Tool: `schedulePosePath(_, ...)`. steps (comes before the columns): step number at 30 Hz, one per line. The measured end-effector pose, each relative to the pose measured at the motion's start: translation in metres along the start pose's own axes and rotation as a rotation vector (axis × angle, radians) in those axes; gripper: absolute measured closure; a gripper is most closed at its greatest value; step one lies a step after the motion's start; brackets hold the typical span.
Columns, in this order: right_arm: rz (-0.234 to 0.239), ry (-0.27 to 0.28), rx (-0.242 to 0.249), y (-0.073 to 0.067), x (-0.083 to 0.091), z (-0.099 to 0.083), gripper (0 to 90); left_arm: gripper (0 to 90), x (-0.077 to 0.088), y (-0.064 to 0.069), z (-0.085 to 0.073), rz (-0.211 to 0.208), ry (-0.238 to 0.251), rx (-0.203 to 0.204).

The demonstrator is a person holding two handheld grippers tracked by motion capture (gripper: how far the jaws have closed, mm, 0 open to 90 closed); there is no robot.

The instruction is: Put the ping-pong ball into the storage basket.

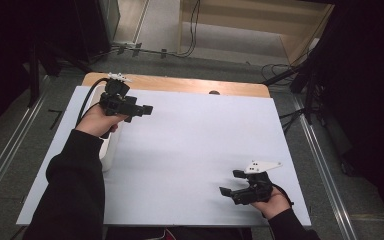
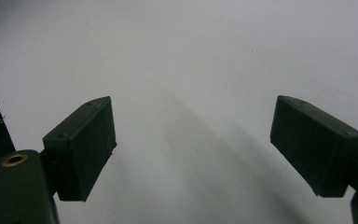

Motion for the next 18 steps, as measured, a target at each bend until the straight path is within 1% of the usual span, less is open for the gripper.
schedulePosePath(4, 0.003, -0.005, 0.004, 0.000, 0.000, -0.001, 12.9, 23.0, -0.005, 0.007, 0.002, 0.004, 0.000, -0.019)
schedulePosePath(6, -0.001, -0.002, 0.001, 0.000, 0.000, -0.001, 12.9, 23.0, -0.008, 0.010, 0.002, 0.008, -0.012, -0.035)
schedulePosePath(9, 0.001, -0.002, 0.001, -0.001, 0.000, -0.001, 12.9, 23.0, -0.014, 0.016, 0.002, -0.010, -0.018, -0.052)
schedulePosePath(10, 0.000, -0.006, 0.006, -0.001, 0.000, -0.001, 12.9, 23.1, -0.015, 0.018, 0.002, -0.014, -0.019, -0.052)
schedulePosePath(11, 0.000, -0.006, 0.006, -0.001, 0.000, -0.001, 12.9, 23.1, -0.017, 0.020, 0.003, -0.019, -0.015, -0.058)
schedulePosePath(16, 0.000, -0.005, 0.000, -0.001, 0.000, -0.001, 12.9, 23.0, -0.022, 0.030, 0.003, -0.025, -0.020, -0.078)
schedulePosePath(18, 0.002, -0.003, 0.002, -0.001, 0.001, -0.001, 12.9, 23.0, -0.023, 0.034, 0.003, -0.035, -0.014, -0.083)
Point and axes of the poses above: each handheld gripper's, and its own axes: x roughly backward along the jaws, z roughly out of its top, y roughly to its right, the point moved 4 cm from there along -x, roughly forward along the jaws, and after that the axes turned 15 degrees about -y, right-handed, at the moved point
